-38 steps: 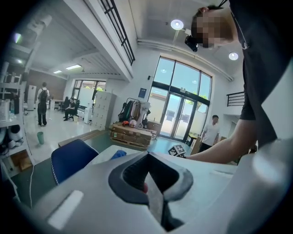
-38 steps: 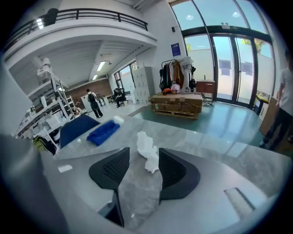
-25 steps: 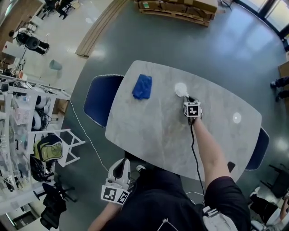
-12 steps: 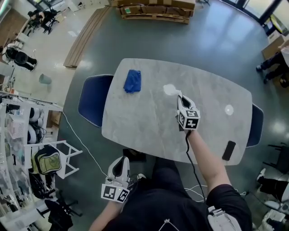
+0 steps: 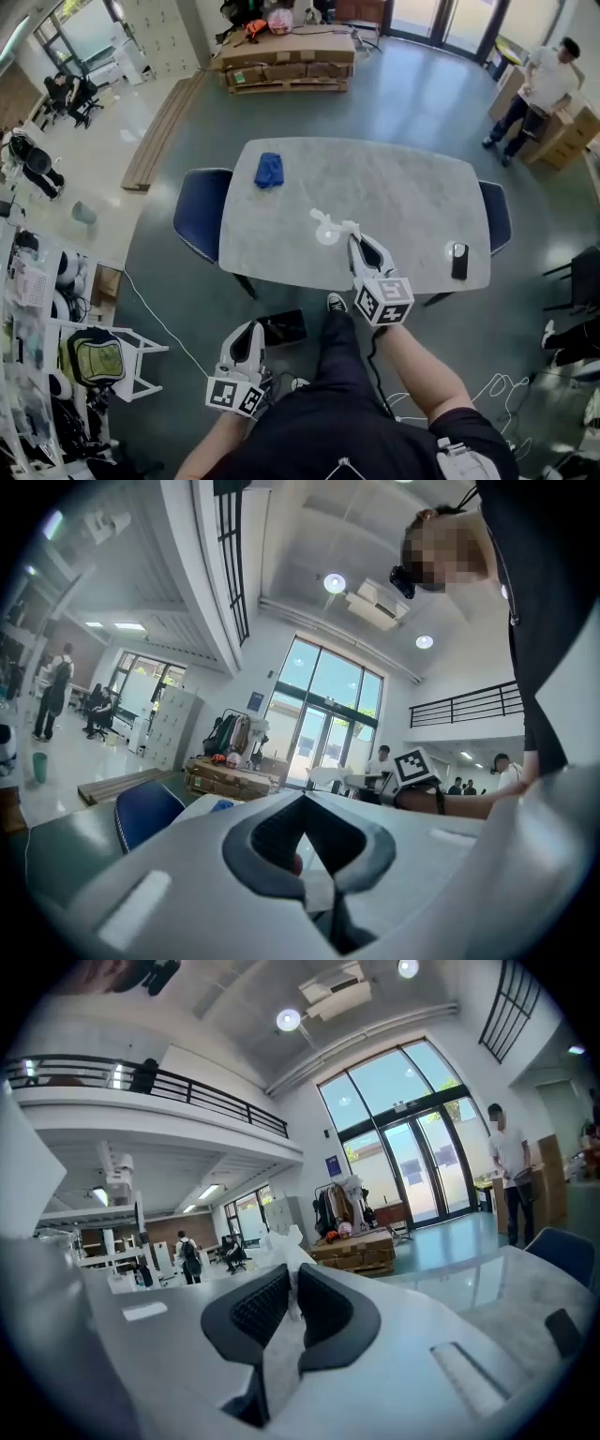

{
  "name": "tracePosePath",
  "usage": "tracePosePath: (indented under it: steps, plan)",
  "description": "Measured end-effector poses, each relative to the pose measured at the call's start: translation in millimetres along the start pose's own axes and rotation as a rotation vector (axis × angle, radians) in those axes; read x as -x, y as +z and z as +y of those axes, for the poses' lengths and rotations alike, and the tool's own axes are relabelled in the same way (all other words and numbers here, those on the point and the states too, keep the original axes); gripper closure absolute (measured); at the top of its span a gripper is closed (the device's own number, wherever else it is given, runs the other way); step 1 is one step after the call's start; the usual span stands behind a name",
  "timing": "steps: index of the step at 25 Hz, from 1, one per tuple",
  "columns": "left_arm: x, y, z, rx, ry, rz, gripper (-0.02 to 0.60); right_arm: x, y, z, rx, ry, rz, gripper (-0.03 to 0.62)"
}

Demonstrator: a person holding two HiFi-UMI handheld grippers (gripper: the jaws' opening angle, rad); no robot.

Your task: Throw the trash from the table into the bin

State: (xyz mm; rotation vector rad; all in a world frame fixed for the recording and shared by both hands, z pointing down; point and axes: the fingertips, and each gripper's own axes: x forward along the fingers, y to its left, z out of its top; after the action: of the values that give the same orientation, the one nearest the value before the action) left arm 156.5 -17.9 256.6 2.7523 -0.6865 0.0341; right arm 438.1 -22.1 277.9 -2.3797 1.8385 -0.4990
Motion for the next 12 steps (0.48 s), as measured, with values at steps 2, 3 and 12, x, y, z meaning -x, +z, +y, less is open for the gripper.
tracePosePath:
  steps: [2,3,12]
  plan:
    - [39.0,11.0,-9.4,-0.003,-0.004,-0.019,0.581,54.5,9.0,39.0,-0.015,0.008,-0.028,0.542]
    - [57.6,16.7,-13.5,-0.003,-0.004,-0.029,0.581,80.3,12.4,57.5,-0.02,0.012,-0.037,0.542]
    - [134.5,37.4,-4.6,-0.011,0.054,-0.124,0.581,191.9,11.1,159.7,-0.001,0.119,-0.039,0.542]
